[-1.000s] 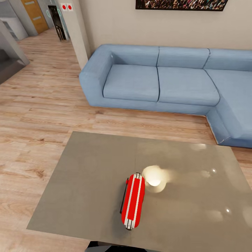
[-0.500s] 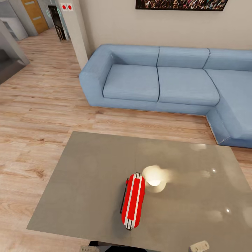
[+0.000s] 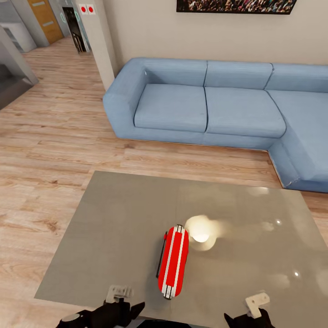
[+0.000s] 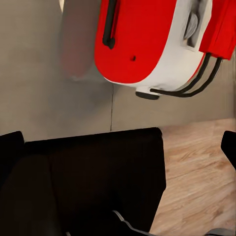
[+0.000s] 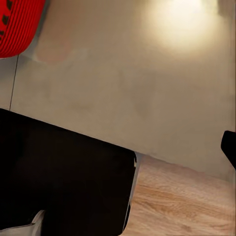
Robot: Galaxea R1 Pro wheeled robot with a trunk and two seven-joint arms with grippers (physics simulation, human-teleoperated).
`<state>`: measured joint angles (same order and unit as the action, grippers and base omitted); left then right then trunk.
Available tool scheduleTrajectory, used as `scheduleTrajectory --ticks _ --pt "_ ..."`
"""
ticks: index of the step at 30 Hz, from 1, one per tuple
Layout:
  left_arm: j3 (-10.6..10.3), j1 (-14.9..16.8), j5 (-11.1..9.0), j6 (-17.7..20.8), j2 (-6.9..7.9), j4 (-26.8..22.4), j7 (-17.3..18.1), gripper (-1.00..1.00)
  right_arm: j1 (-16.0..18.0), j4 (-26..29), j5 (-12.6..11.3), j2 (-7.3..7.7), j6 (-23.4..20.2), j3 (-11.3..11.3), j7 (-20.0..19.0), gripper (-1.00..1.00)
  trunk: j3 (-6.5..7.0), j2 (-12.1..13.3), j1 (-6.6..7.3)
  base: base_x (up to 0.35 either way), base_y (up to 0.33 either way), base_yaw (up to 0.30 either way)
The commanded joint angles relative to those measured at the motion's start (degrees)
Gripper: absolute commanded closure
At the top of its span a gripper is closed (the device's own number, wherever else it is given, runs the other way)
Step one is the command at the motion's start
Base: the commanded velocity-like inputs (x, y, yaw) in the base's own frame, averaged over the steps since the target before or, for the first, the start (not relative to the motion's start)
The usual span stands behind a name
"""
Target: Turn on the radio receiver that's on the table in the living room.
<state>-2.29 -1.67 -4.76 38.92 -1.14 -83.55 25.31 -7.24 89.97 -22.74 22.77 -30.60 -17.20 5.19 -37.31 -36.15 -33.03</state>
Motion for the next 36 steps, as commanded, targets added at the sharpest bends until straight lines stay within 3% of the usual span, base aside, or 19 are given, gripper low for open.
scheduleTrajectory --ticks 1,7,17,21,24,27,29,35,36 --pt "-0.09 0.0 0.02 0.15 0.0 -0.22 0.0 -1.0 0.39 0.02 -0.02 0.0 -0.31 0.03 0.0 -1.0 0.0 0.0 0.0 0.0 0.0 0.0" --pt "-0.45 0.0 -0.02 0.64 0.0 -1.29 0.0 -1.0 3.78 0.11 -0.05 0.0 -2.61 0.24 -0.05 -1.0 0.0 0.0 0.0 0.0 0.0 0.0" --pt "-0.05 0.0 -0.08 1.79 0.72 -3.6 0.11 -1.0 13.05 0.12 -0.35 0.0 -9.51 1.23 -0.09 -1.0 0.0 0.0 0.0 0.0 0.0 0.0" --pt "0.3 0.0 -0.05 1.84 2.2 -4.3 1.6 -1.0 16.86 0.12 -3.24 0.05 -11.98 1.41 -0.09 -1.0 0.0 0.0 0.0 0.0 0.0 0.0" --pt "2.08 0.7 -0.07 1.91 3.9 -4.45 3.82 -1.0 20.27 0.12 -6.12 0.07 -14.3 1.4 -0.09 -1.0 0.0 0.0 0.0 0.0 0.0 0.0" --pt "5.26 2.96 -0.07 1.93 4.85 -4.45 7.4 -1.0 23.97 0.12 -8.56 0.08 -16.85 1.39 -0.14 -1.0 0.0 0.0 0.0 0.0 0.0 0.0" --pt "8.55 5.36 -0.05 2.0 5.64 -4.42 11.46 -1.0 27.16 0.12 -10.82 0.08 -18.8 1.31 -0.39 -1.0 0.0 0.0 0.0 0.0 0.0 0.0" --pt "11.21 7.93 0.42 1.7 7.3 -3.68 14.63 -1.0 29.85 0.12 -13.53 -0.22 -19.28 0.93 -2.15 -1.0 0.0 0.0 0.0 0.0 0.0 0.0" --pt "11.45 8.16 0.77 1.66 7.34 -3.24 14.19 -1.0 30.1 0.12 -13.86 -1.13 -19.41 0.88 -4.09 -1.0 0.0 0.0 0.0 0.0 0.0 0.0"
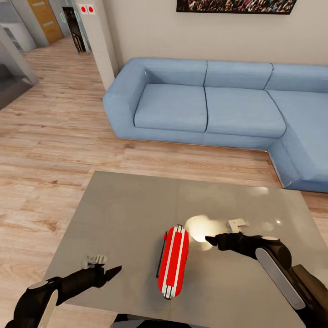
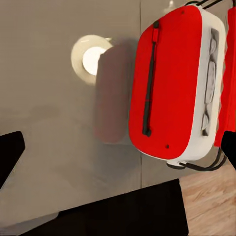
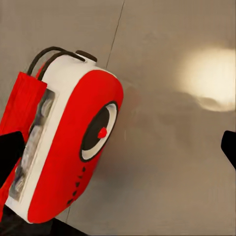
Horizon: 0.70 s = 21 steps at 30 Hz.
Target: Turn on the radio receiver that's on the table in the living room.
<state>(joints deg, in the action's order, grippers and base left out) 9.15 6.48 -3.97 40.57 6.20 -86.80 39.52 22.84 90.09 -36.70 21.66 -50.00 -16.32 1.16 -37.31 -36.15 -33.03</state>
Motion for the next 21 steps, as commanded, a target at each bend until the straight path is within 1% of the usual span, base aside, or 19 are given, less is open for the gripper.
scheduleTrajectory --ticks 1,2,3,6,9,18,19,21 --pt "0.04 0.04 0.01 -0.04 -0.01 0.12 -0.32 -1.0 0.05 0.0 0.06 -0.38 -0.12 0.0 -0.46 -1.0 0.0 0.0 0.0 0.0 0.0 0.0" --pt "0.09 0.1 0.03 -0.16 -0.02 0.46 -1.22 -1.0 0.1 0.0 -0.01 -1.17 -0.32 -0.01 -1.05 -1.0 0.0 0.0 0.0 0.0 0.0 0.0" --pt "0.09 0.12 0.1 -0.19 -0.04 0.66 -1.78 -1.0 0.11 0.0 -0.03 -1.52 -0.4 -0.03 -1.26 -1.0 0.0 0.0 0.0 0.0 0.0 0.0" --pt "0.08 0.2 -0.02 -0.11 -0.04 -0.01 -5.94 -1.0 0.17 -0.03 -0.1 -2.86 -0.45 -0.08 -1.95 -1.0 0.0 0.0 0.0 0.0 0.0 0.0" --pt "0.06 0.25 0.12 0.07 -0.05 -0.23 -7.09 -1.0 0.18 -0.03 -0.11 -3.13 -0.1 -0.02 -2.05 -1.0 0.0 0.0 0.0 0.0 0.0 0.0" --pt "0.07 0.28 0.35 0.13 0.34 0.31 -7.6 -1.0 0.18 -0.07 -0.1 -3.46 1.43 0.15 -2.04 -1.0 0.0 0.0 0.0 0.0 0.0 0.0" --pt "0.08 0.31 0.37 0.12 0.67 0.64 -7.63 -1.0 -0.02 -0.18 -0.43 -3.79 1.75 -0.18 -2.37 -1.0 0.0 0.0 0.0 0.0 0.0 0.0" --pt "0.08 0.34 0.37 0.12 0.74 0.75 -7.63 -1.0 -0.11 -0.18 -0.82 -3.82 2.4 -0.83 -3.02 -1.0 0.0 0.0 0.0 0.0 0.0 0.0"
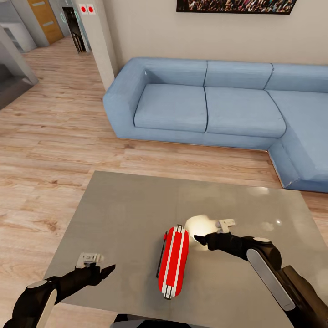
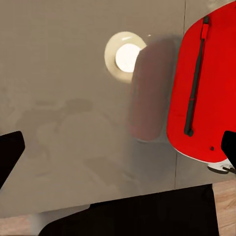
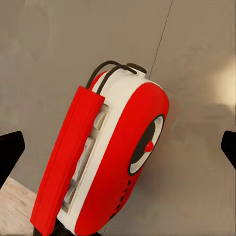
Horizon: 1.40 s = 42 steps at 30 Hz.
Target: Turn on the radio receiver that's on the table in the living room.
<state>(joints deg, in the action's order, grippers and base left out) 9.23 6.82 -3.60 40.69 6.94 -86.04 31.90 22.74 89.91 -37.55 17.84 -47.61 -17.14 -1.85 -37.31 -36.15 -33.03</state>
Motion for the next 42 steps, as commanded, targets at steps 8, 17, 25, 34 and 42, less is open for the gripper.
scheduleTrajectory --ticks 8,17,25,34,42 --pt "0.03 0.24 -0.11 0.03 -0.12 0.07 -1.29 -1.0 -0.06 0.0 -0.12 -1.3 0.97 -1.5 0.04 -1.0 0.0 0.0 0.0 0.0 0.0 0.0" --pt "0.0 0.3 -0.51 0.06 -0.09 0.09 -4.18 -1.0 -0.06 0.11 -0.09 -4.2 0.87 -2.18 0.53 -1.0 0.0 0.0 0.0 0.0 0.0 0.0" --pt "0.01 0.3 -0.45 0.09 -0.09 0.09 -5.78 -1.0 0.02 0.17 0.28 -6.79 -1.01 -3.15 3.1 -1.0 0.0 0.0 0.0 0.0 0.0 0.0" --pt "0.0 0.3 -0.44 0.09 -0.08 0.09 -5.8 -1.0 0.03 0.18 0.37 -9.69 -3.89 -3.25 5.98 -1.0 0.0 0.0 0.0 0.0 0.0 0.0" --pt "0.0 0.3 -0.44 0.09 -0.1 0.09 -5.85 -1.0 0.18 0.18 0.37 -24.85 -8.85 -3.25 34.84 -1.0 0.0 0.0 0.0 0.0 0.0 0.0"
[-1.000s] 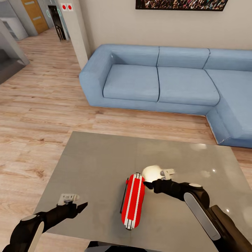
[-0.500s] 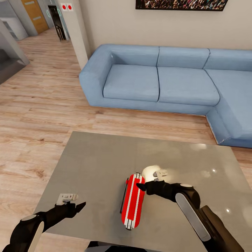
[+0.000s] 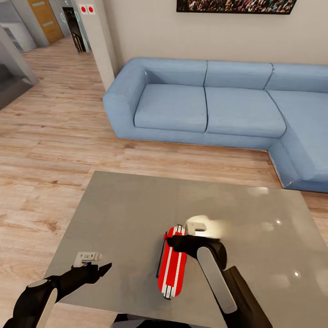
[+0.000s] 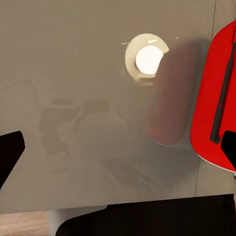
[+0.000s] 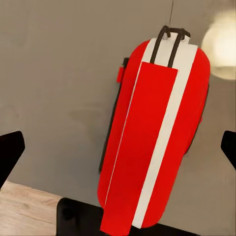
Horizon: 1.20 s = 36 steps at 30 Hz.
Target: Turn on the radio receiver that's on the table in the living room.
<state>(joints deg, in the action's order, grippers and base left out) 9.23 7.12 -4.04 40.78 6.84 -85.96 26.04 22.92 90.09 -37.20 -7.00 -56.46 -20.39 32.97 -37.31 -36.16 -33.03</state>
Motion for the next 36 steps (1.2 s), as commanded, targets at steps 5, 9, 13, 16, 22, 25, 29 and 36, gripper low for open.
scheduleTrajectory --ticks 5,9,13,16,22,25,29,36 --pt "0.0 0.0 0.0 0.0 -0.01 0.0 -0.01 -1.0 0.04 0.0 0.02 -2.76 0.01 0.0 5.63 -1.0 0.0 0.0 0.0 0.0 0.0 0.0" --pt "0.0 0.0 0.0 0.0 -0.01 0.0 -0.02 -1.0 0.14 0.0 0.02 -3.0 0.06 -0.02 9.19 -1.0 0.0 0.0 0.0 0.0 0.0 0.0" --pt "0.01 0.0 0.0 0.0 -0.05 0.0 -0.03 -1.0 0.19 -0.04 0.02 -3.0 0.06 -0.03 10.66 -1.0 0.0 0.0 0.0 0.0 0.0 0.0" --pt "0.01 0.0 0.0 0.0 -0.05 0.0 -0.03 -1.0 0.19 -0.12 0.02 -3.0 0.04 -0.06 10.98 -1.0 0.0 0.0 0.0 0.0 0.0 0.0" --pt "0.0 0.0 0.05 0.0 -0.04 0.0 -0.03 -1.0 0.2 -0.17 -0.05 -3.0 0.03 -0.1 11.89 -1.0 0.0 0.0 0.0 0.0 0.0 0.0" --pt "0.0 0.0 0.08 0.0 -0.06 0.0 -0.03 -1.0 0.2 -0.17 -0.14 -3.0 -0.05 -1.48 12.05 -1.0 0.0 0.0 0.0 0.0 0.0 0.0" --pt "0.0 0.0 0.08 0.0 -0.06 0.0 -0.03 -1.0 0.2 -0.19 -0.21 -3.0 -0.11 -2.37 12.09 -1.0 0.0 0.0 0.0 0.0 0.0 0.0" --pt "0.0 0.0 0.09 0.0 -0.04 0.0 -0.03 -1.0 0.2 -0.42 -0.24 -3.0 -0.07 -2.79 12.18 -1.0 0.0 0.0 0.0 0.0 0.0 0.0"
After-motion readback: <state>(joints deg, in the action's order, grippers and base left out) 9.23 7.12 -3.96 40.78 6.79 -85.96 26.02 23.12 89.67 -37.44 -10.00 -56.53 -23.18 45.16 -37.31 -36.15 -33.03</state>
